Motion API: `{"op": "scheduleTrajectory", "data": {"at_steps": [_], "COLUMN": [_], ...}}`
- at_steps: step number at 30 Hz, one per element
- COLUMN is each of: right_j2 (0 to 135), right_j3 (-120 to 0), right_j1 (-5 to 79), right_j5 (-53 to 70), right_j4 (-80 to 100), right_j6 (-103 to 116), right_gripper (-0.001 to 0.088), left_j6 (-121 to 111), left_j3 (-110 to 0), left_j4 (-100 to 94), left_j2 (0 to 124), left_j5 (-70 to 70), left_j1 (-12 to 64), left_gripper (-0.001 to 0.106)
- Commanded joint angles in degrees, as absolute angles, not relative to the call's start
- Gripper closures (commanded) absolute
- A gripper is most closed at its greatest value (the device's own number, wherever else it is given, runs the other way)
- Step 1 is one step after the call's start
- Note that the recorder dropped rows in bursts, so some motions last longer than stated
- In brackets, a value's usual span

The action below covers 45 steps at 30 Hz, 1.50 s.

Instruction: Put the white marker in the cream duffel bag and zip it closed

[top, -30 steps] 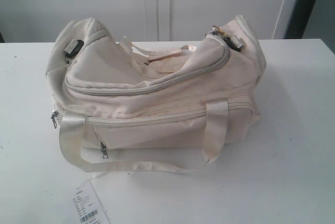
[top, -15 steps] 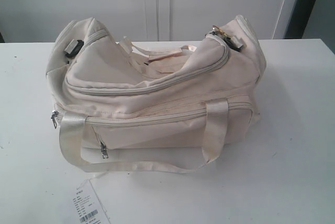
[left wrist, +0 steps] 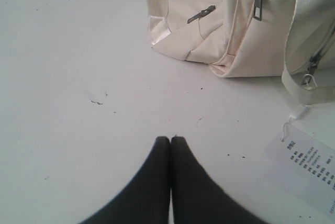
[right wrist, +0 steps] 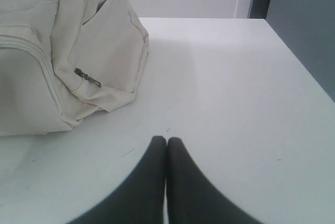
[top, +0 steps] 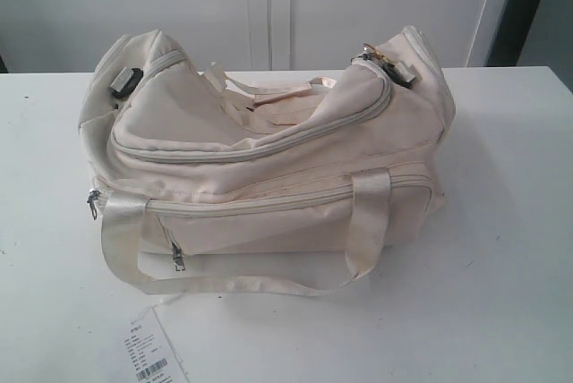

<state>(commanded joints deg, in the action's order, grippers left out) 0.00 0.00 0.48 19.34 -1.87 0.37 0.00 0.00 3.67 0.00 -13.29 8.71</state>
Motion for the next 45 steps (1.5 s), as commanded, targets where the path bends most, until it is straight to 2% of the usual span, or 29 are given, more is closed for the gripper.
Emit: {"op": "scheduleTrajectory", "data": {"at_steps": [45], "right_j2": [0.0], "right_j3": [0.0], "right_j1": [0.48], "right_j5": [20.05], "right_j4": [-1.87], "right_j6": [1.16], "right_gripper": [0.0868], "left_j6": [0.0], "left_j3": [0.0], "left_j4": [3.67], "left_j2": [0.0], "left_j5": [-13.29], "left_j1": [8.71], "left_gripper": [0.105]}}
